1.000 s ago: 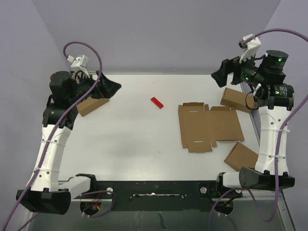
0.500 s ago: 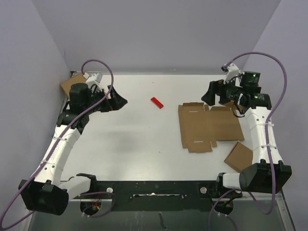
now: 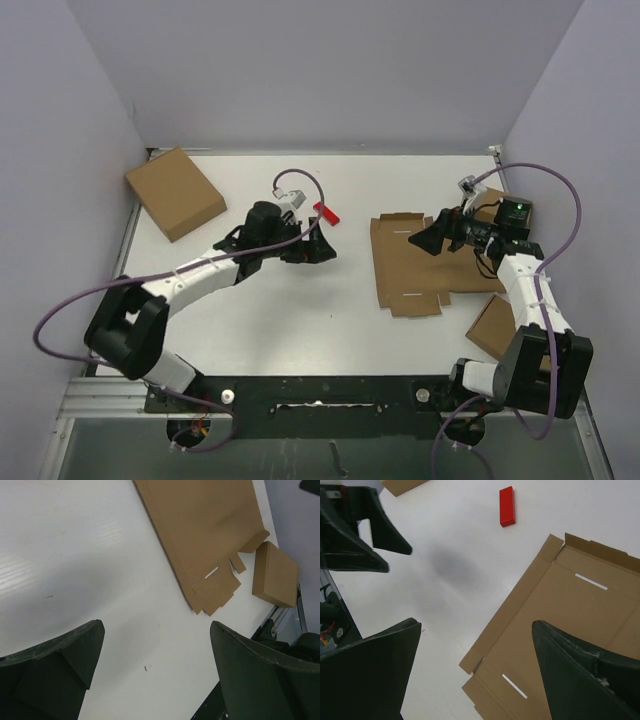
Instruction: Fold the paper box
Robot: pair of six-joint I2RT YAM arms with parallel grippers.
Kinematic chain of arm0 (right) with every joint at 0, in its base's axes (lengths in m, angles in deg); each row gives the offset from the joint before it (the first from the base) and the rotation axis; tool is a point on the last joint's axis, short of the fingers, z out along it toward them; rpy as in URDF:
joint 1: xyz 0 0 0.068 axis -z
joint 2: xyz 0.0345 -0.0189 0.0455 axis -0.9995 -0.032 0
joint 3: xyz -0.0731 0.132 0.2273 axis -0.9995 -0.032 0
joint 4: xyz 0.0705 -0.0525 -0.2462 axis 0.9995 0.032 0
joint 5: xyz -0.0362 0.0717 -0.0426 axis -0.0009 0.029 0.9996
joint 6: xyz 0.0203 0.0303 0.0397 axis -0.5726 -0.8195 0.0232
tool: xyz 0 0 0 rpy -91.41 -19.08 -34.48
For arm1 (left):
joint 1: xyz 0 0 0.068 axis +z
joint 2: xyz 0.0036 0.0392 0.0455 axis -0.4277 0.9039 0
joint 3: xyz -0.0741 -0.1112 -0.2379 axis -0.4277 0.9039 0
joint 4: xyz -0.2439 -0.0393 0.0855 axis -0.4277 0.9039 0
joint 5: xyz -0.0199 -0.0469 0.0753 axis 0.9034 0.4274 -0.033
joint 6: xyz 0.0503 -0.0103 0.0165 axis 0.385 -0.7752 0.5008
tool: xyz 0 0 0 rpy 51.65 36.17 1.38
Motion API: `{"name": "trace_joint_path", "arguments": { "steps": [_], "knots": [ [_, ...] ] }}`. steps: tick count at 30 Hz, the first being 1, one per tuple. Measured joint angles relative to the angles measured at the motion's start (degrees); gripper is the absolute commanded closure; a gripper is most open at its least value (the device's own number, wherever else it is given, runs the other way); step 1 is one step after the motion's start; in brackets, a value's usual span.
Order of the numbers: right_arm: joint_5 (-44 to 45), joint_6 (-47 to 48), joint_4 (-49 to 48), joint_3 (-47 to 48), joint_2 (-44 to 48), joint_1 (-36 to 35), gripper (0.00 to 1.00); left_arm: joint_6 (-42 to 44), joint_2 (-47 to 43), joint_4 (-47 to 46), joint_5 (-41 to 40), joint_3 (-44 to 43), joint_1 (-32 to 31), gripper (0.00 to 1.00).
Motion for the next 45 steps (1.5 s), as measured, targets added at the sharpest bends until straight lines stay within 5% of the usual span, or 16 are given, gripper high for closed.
{"name": "trace_joint_path", "arguments": {
  "steps": [5, 17, 32, 45],
  "knots": [
    [-3.32, 0.13, -2.91, -0.11, 0.76, 0.63, 0.02, -1.68, 16.72, -8.59, 2.21, -6.91, -0.87, 0.19],
    [-4.24, 1.44, -4.61, 0.13, 1.73, 1.05, 0.02, -4.39, 51.69, -16.31, 5.88, -44.44, -1.07, 0.36],
    [-2.82, 3.76, -2.36, 2.27, 1.7, 1.05, 0.02, -0.52, 64.43, -3.52, 10.84, -65.64, -1.14, 0.47],
    [-1.33, 4.96, -0.87, 2.45, 1.7, 1.07, 0.02, 2.82, 72.37, 5.97, 13.42, -79.38, -2.45, 0.82]
  ]
}}
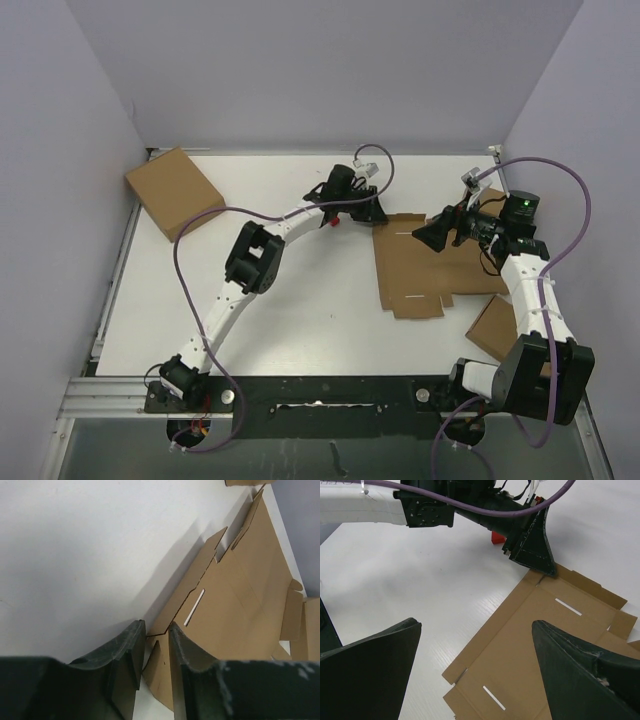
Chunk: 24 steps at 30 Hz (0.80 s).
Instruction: Fold the paper box
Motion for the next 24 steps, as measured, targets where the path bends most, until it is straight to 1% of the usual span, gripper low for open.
{"name": "trace_joint_path", "arguments": {
  "steps": [1, 3, 7, 10, 12, 16, 17, 24],
  "knots": [
    [0.04, 0.09, 0.15, 0.04, 0.0, 0.04, 0.02, 0.7, 0.07, 0.52, -0.09, -0.35, -0.2, 0.9],
    [0.26, 0.17, 0.33, 0.17, 0.0, 0.2, 0.02, 1.99, 0.07, 1.27, -0.46, -0.52, -0.63, 1.0],
    [0.59, 0.35, 0.59, 0.48, 0.0, 0.24, 0.02, 4.92, -0.22, 0.76, -1.36, 0.76, -1.36, 1.0],
    [0.59, 0.39, 0.61, 0.61, 0.0, 0.24, 0.02, 6.32, -3.72, -3.02, -2.16, 7.58, -1.64, 1.0],
    [0.61, 0.44, 0.85, 0.61, 0.02, 0.24, 0.02, 7.28, -9.42, -6.29, -3.85, 17.53, -1.73, 1.0],
    [0.55, 0.44, 0.96, 0.61, 0.02, 0.28, 0.02, 9.18, -19.63, -10.49, -7.41, 33.2, -1.73, 1.0],
    [0.42, 0.44, 0.96, 0.61, 0.0, 0.31, 0.02, 9.88, -23.26, -12.15, -8.96, 38.38, -1.73, 1.0],
    [-1.38, 0.15, 0.5, 0.61, 0.0, 0.31, 0.02, 11.28, -46.21, -19.3, -18.64, 64.59, -1.46, 1.0]
  ]
}}
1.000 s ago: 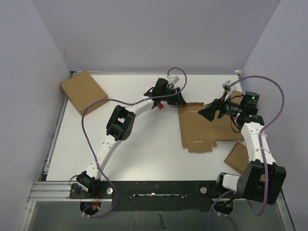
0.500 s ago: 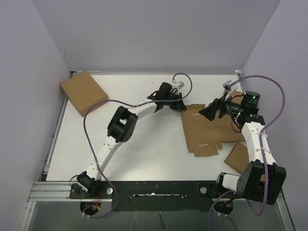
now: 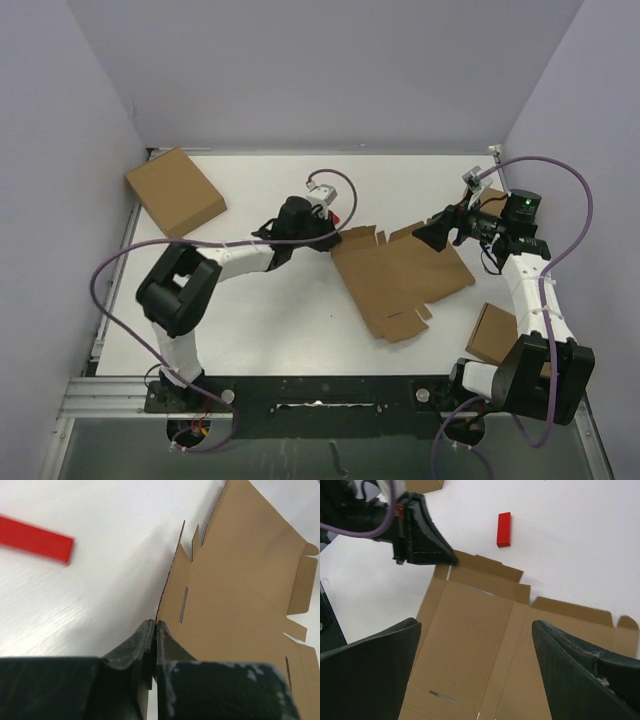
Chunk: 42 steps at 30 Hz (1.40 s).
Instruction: Fold the paper box
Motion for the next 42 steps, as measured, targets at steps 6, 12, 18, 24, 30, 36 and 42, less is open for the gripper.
{"name": "trace_joint_path", "arguments": {
  "steps": [6, 12, 18, 24, 30, 36, 42],
  "knots": [
    [-2.1, -0.72, -1.09, -0.13, -0.22, 0.0, 0.02, -2.01, -19.69, -3.67, -11.32, 20.35, 0.24, 1.0],
    [-3.41, -1.99, -2.58, -1.03, -0.48, 0.0, 0.02, -8.72, -36.52, -1.25, -21.2, 38.6, 0.15, 0.99],
    [-3.69, -2.78, -3.52, -1.6, -1.92, 0.0, 0.02, -15.54, -45.86, 12.0, -25.97, 42.27, 0.04, 0.17],
    [-4.81, -3.34, -3.54, -1.64, -6.45, -0.02, 0.02, -13.84, -57.46, 21.07, -25.22, 41.44, 0.66, 0.03],
    [-4.94, -3.19, -2.05, -1.64, -9.73, -0.13, 0.02, -10.93, -57.31, 20.59, -12.13, 35.87, 8.74, 0.19],
    [-4.61, -1.42, 0.04, -0.9, -10.14, -0.13, 0.02, -11.56, -37.48, 18.53, 4.15, 20.9, 14.43, 0.25],
    [-4.04, 2.47, 4.37, 1.92, -14.27, 0.0, 0.02, -8.98, -19.04, 25.33, 10.36, 2.27, 12.96, 0.25]
  ]
}}
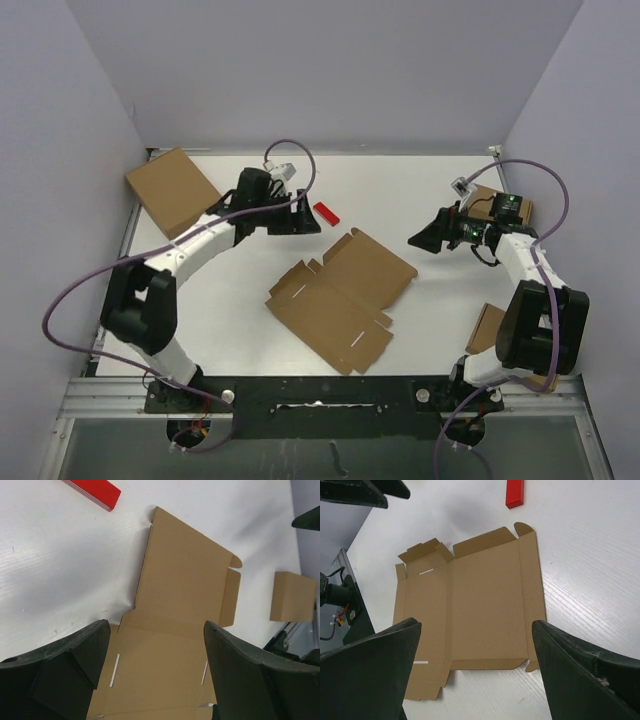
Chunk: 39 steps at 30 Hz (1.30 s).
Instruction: Fold the paper box
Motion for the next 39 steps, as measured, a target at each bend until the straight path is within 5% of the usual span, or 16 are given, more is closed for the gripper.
{"name": "trace_joint_path", "arguments": {
  "steps": [8, 14, 29, 39],
  "knots": [
    [1.18, 4.72, 5.11, 1.46, -1.31, 1.16, 0.02, 13.31, 24.76, 20.26, -6.29, -32.65, -6.84, 0.37],
    [1.7, 5.75, 6.19, 2.45, -2.95, 1.42, 0.01, 16.13, 34.42, 27.82, -4.15, -42.12, -7.04, 0.45],
    [2.84, 7.21, 8.83, 3.52, -5.01, 1.42, 0.01, 20.15, 45.99, 34.32, -1.86, -52.78, -10.14, 0.65],
    [2.86, 7.85, 9.16, 3.87, -5.03, 1.42, 0.01, 21.2, 47.67, 33.09, -1.86, -52.87, -10.14, 1.0]
  ]
}}
